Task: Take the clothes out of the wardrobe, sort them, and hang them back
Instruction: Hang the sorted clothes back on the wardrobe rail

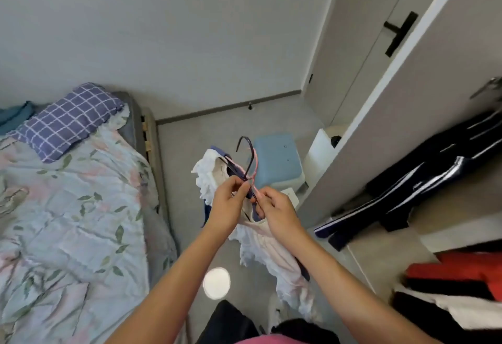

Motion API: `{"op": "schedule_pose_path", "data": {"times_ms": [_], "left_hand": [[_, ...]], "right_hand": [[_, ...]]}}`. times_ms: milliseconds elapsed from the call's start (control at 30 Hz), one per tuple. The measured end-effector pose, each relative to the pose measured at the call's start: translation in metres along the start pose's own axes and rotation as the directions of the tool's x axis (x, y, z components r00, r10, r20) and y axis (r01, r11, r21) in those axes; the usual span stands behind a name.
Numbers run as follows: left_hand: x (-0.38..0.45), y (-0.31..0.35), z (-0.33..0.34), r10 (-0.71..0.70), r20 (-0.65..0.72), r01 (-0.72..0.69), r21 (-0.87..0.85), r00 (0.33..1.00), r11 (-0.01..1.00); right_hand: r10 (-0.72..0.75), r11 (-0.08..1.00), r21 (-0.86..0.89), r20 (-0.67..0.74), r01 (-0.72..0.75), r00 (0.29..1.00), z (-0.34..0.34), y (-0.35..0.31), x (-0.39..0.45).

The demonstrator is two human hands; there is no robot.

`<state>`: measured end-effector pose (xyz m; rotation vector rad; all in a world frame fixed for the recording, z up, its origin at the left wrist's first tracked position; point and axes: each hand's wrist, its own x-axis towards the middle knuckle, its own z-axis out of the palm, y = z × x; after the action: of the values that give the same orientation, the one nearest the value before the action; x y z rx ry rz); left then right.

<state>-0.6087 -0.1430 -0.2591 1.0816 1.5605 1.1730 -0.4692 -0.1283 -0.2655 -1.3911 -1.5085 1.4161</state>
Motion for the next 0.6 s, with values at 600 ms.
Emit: {"op": "schedule_pose_path", "data": {"times_ms": [600], "left_hand": [[-0.065,0.005,0.117,-0.046,0.608,0.025,0.043,0.792,0.999]], "right_hand": [[0.171,0.985,0.112,-0.682,-0.13,0.711,-0.099,0.042,-0.16]]}}
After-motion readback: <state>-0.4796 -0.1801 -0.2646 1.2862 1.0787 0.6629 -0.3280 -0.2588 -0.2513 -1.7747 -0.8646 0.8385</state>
